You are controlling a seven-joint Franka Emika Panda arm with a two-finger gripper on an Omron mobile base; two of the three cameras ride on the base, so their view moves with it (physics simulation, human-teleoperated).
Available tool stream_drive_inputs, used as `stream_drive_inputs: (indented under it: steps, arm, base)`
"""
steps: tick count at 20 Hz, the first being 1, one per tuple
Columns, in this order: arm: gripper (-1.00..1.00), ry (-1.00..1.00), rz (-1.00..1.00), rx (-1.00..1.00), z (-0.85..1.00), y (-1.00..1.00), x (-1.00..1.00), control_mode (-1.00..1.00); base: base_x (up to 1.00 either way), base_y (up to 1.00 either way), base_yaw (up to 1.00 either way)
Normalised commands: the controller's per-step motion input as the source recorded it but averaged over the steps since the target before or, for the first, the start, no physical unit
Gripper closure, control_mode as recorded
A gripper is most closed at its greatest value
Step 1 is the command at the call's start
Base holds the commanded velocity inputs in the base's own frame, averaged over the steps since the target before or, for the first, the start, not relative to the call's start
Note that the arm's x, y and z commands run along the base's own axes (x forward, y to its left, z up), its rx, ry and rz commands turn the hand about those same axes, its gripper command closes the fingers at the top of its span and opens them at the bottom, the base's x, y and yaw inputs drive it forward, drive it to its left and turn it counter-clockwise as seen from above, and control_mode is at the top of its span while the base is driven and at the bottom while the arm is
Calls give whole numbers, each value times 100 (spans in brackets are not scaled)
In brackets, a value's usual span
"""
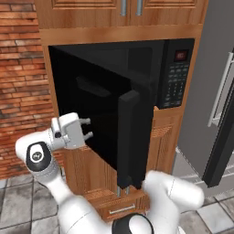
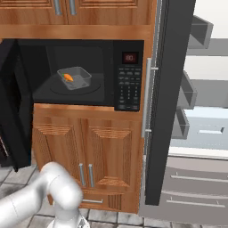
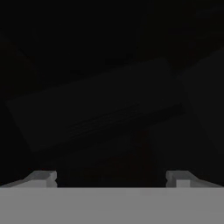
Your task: Place the tupperware containing the shrimp and carrot meal in the microwave. Close the microwave door and press the start button to reheat the meal.
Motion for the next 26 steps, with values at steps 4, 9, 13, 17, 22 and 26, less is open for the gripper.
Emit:
stream_drive_inputs:
  steps: [4,9,13,17,22,26]
  arm:
    - [-100,-4,-1,0,0,-100,0,-100]
    - [-100,0,0,0,0,-100,8,-100]
    - [-100,0,0,0,0,-95,28,-100]
    - [-100,0,4,3,7,-84,43,-100]
    - [-100,0,18,10,23,-60,48,-100]
    - [-100,0,33,12,15,-40,57,-100]
  base:
    - [0,0,0]
    - [0,0,0]
    - [0,0,0]
    - [0,0,0]
    - [0,0,0]
    - [0,0,0]
